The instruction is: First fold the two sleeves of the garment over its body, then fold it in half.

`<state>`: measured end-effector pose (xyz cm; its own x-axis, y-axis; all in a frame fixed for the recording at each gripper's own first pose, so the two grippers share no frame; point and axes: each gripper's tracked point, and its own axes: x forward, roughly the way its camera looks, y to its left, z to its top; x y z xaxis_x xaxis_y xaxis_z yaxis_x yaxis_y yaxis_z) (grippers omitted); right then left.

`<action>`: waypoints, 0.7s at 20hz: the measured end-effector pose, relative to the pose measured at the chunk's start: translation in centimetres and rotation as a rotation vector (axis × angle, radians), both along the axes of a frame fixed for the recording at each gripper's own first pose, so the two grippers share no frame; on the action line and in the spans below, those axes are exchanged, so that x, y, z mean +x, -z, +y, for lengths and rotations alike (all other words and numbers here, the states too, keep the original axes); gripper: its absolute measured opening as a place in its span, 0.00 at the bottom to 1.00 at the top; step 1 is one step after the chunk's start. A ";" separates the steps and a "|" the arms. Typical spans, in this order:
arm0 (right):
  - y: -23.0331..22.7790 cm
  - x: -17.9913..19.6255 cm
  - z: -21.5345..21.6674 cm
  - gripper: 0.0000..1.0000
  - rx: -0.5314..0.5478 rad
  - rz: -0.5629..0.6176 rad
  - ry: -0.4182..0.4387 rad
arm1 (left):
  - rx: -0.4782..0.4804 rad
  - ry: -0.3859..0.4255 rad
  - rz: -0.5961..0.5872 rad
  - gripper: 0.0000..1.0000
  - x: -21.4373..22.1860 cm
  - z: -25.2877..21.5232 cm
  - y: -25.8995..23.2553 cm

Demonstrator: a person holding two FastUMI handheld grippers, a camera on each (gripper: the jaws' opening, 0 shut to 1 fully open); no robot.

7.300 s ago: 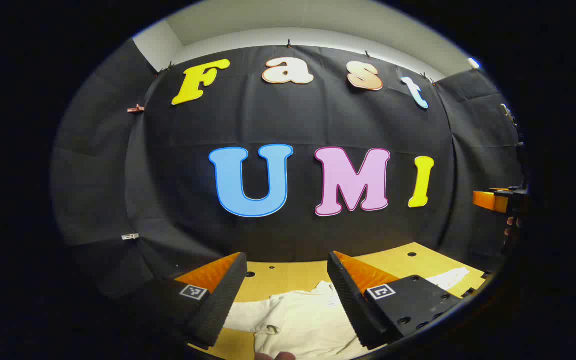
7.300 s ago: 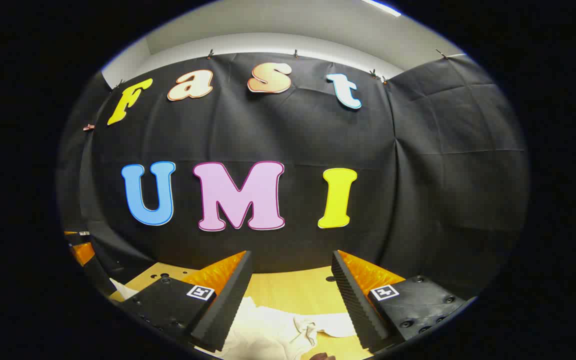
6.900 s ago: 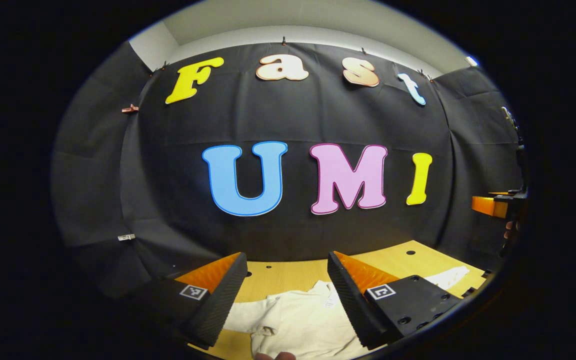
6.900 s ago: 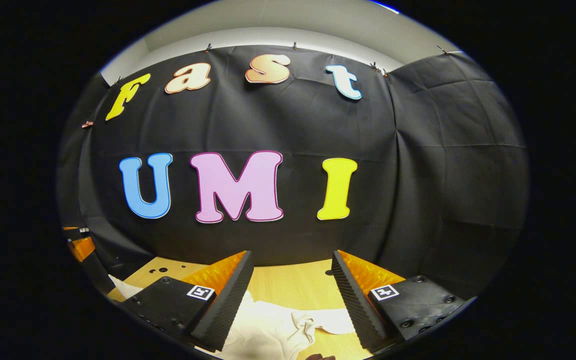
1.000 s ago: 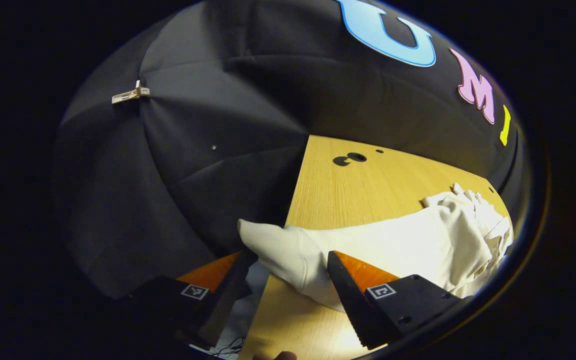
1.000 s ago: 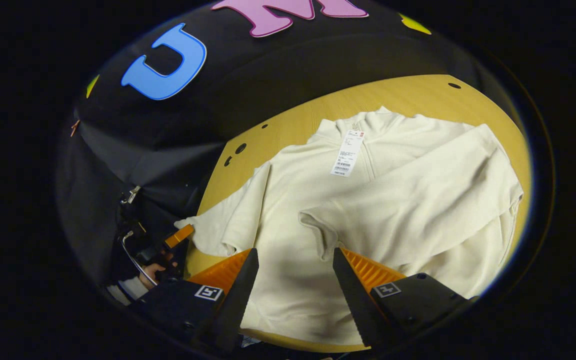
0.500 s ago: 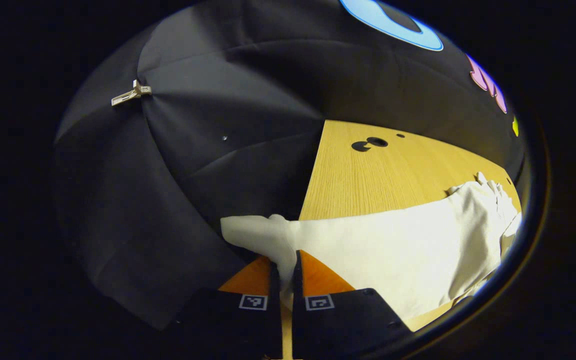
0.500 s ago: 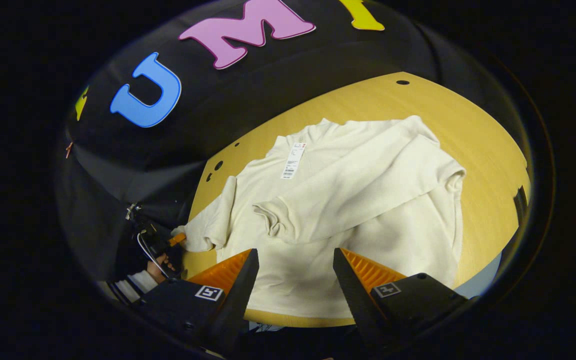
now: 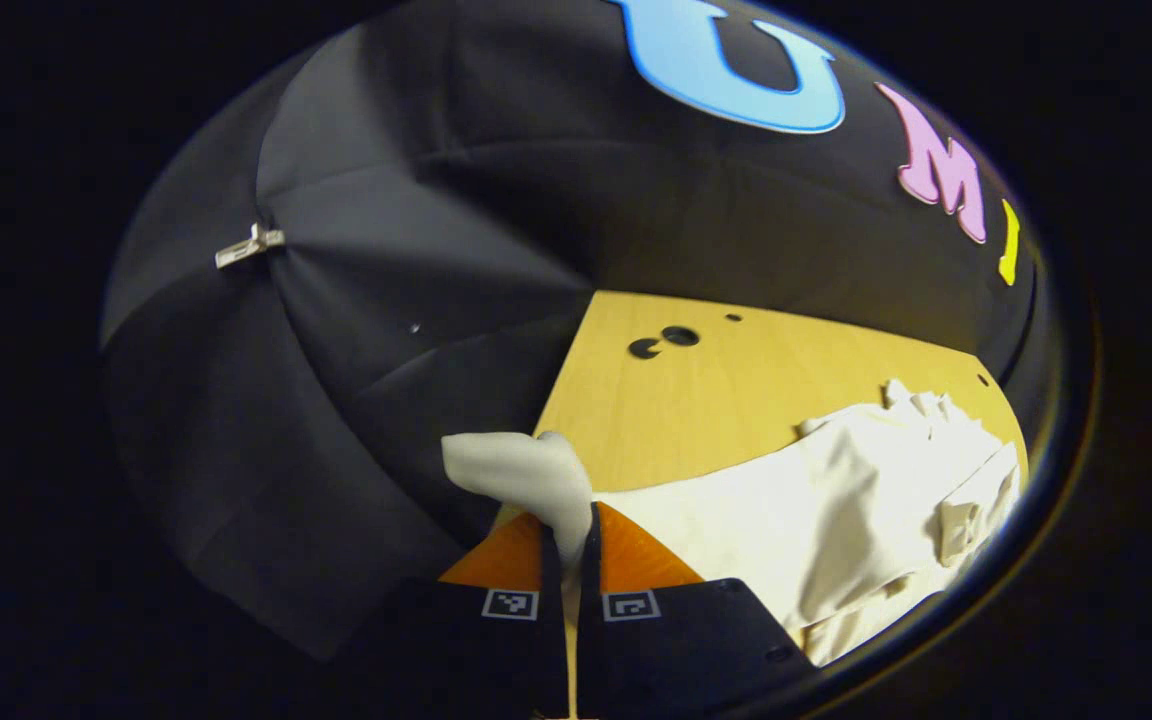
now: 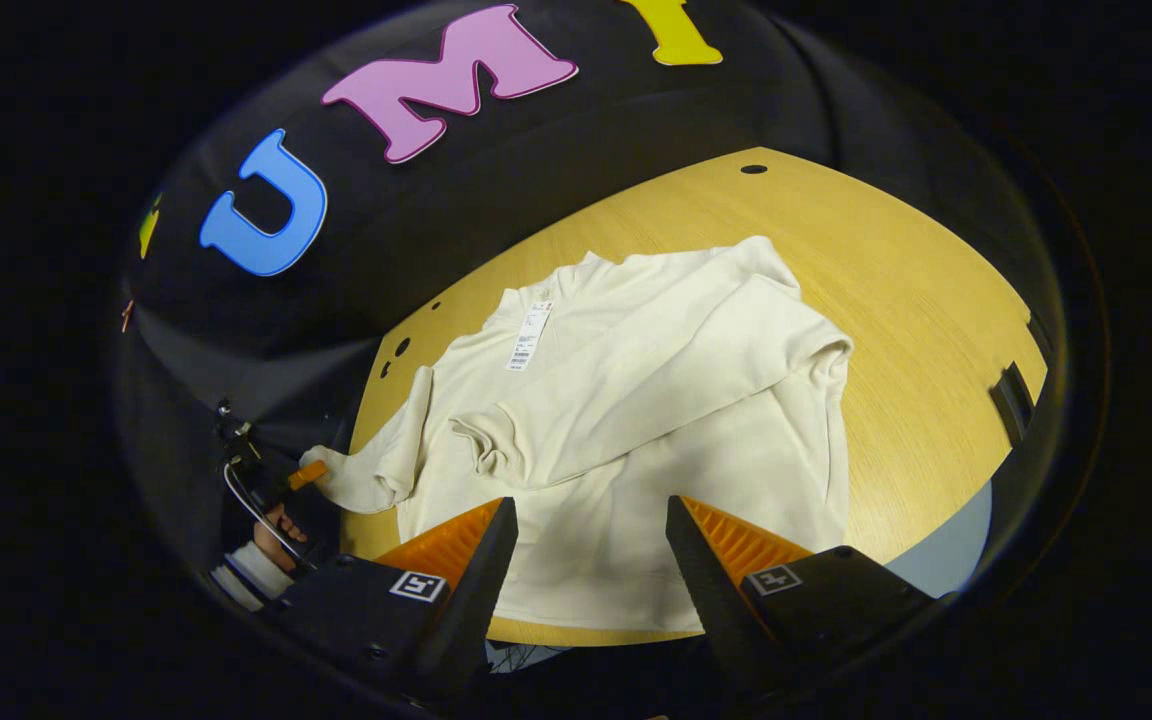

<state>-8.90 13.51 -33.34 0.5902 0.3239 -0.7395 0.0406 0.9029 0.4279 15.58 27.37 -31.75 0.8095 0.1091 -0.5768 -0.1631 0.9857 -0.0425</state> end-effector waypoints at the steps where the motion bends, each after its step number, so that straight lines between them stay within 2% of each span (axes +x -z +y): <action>1: 0.0 0.0 -0.3 0.93 0.005 0.000 0.001 | -0.001 0.020 -0.016 0.09 -0.3 -1.5 -1.0; 8: 0.3 0.8 -1.9 0.93 0.027 -0.002 0.008 | -0.030 0.135 -0.088 0.09 -1.1 -12.3 -6.5; 14: 1.1 1.9 -4.7 0.93 0.040 0.007 0.041 | -0.076 0.235 -0.125 0.09 -1.5 -22.5 -9.2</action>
<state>-6.97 8.80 -34.41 0.5980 0.3290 -0.7309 0.0801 0.8828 0.4629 14.05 4.91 -22.58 0.8730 -0.1301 -0.4701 0.0813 0.9891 -0.1227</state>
